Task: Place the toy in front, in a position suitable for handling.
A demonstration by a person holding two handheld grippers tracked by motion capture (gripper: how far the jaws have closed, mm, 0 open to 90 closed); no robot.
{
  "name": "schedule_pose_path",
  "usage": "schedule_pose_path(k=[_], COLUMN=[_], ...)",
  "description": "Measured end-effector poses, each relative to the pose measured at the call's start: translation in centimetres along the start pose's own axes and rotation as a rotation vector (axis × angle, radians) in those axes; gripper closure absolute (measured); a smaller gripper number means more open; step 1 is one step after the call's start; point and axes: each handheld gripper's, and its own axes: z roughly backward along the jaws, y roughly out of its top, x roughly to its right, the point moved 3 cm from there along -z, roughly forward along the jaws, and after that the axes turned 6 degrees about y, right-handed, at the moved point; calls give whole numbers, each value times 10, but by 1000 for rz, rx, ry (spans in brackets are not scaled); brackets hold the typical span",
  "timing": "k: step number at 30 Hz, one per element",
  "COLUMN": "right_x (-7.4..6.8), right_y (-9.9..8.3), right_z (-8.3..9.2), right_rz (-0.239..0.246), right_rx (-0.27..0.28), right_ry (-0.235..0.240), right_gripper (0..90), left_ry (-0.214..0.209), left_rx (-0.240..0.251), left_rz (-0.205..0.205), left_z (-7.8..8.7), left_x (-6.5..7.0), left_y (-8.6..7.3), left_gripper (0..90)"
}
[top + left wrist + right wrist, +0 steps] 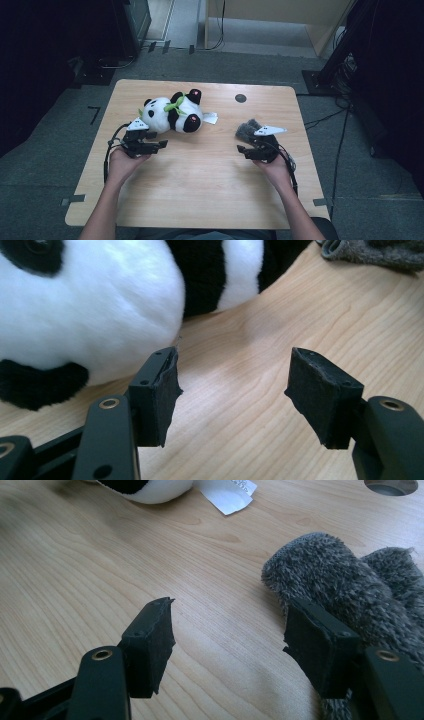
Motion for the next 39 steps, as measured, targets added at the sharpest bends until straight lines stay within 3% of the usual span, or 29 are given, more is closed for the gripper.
schedule_pose_path(k=[9, 21, 22, 28, 31, 39], right_x=[4, 11, 13, 19, 22, 38], right_y=[0, 5, 6, 7, 7, 12], right_z=[1, 4, 4, 3, 5, 6], right_rz=[-8, 8, -3, -11, -18, -27], right_rx=[-5, -19, -9, 2, 4, 0], right_ry=[-6, -26, -27, -34, -36, -58], right_gripper=[362, 365, 367, 372, 374, 370], left_ry=[-19, 30, 48, 45, 26, 12], left_rx=[6, 43, 48, 46, 79, 80], left_rz=[37, 52, 46, 62, 101, 107], left_z=[2, 9, 8, 6, 7, 3], left_x=[-12, -31, -34, -45, -54, -67], left_y=[1, 12, 14, 17, 17, 24], left_gripper=[334, 298, 259, 261, 264, 223])
